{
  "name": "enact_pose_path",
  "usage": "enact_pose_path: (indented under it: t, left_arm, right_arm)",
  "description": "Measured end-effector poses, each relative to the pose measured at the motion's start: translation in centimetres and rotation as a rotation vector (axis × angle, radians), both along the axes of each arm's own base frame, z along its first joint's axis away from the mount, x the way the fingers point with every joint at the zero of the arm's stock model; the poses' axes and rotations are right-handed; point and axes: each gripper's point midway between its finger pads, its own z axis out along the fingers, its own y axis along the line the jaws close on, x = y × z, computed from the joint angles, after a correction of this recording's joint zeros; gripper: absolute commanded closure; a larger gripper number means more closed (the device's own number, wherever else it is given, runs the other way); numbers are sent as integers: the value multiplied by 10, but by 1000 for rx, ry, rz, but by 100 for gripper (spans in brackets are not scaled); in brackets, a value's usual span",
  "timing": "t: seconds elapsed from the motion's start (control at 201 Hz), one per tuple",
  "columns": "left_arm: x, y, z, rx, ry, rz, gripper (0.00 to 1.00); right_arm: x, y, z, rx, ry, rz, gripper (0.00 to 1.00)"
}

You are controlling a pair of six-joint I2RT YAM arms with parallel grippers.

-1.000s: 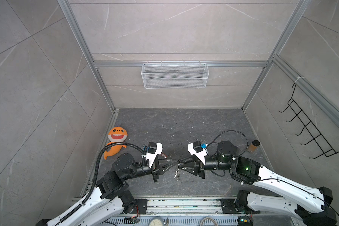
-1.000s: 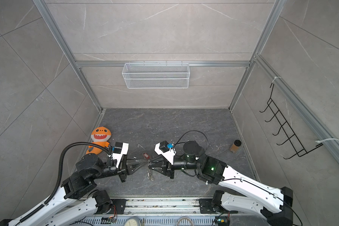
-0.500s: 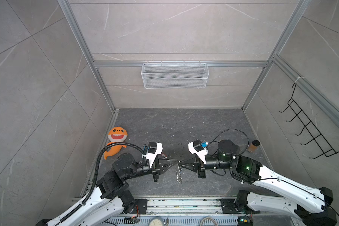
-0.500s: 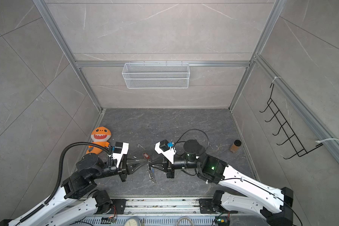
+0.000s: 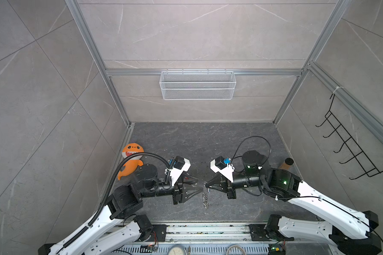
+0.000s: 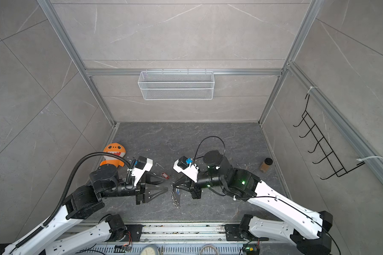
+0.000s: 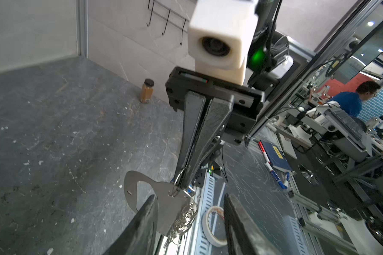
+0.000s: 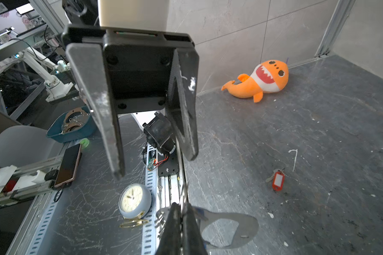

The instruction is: Remove the keys from the keyring

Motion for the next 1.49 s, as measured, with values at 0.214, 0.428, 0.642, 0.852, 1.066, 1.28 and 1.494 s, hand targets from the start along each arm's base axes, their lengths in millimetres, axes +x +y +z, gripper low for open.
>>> enact_pose_path:
  t: [0.214, 0.428, 0.642, 0.852, 1.066, 1.28, 1.494]
  left_arm:
    - [-3, -8, -21, 102, 77, -53, 67]
    - [-8, -7, -19, 110, 83, -81, 73]
    - [-10, -9, -16, 107, 81, -100, 73]
    - [-7, -14, -23, 133, 99, -109, 82]
    - [-7, -14, -21, 140, 84, -114, 94]
    - [-7, -14, -21, 144, 71, -123, 88]
    - [-6, -16, -22, 146, 82, -124, 98]
  right_arm:
    - [-7, 1, -6, -59, 28, 63, 100]
    - [-11, 0, -10, -87, 48, 88, 100]
    - [-12, 0, -10, -95, 56, 95, 100]
    - [-11, 3, -15, -109, 72, 101, 100]
    - [-13, 1, -17, -119, 89, 105, 100]
    - [-13, 1, -17, -118, 99, 107, 100]
    - [-13, 0, -19, -125, 102, 104, 100]
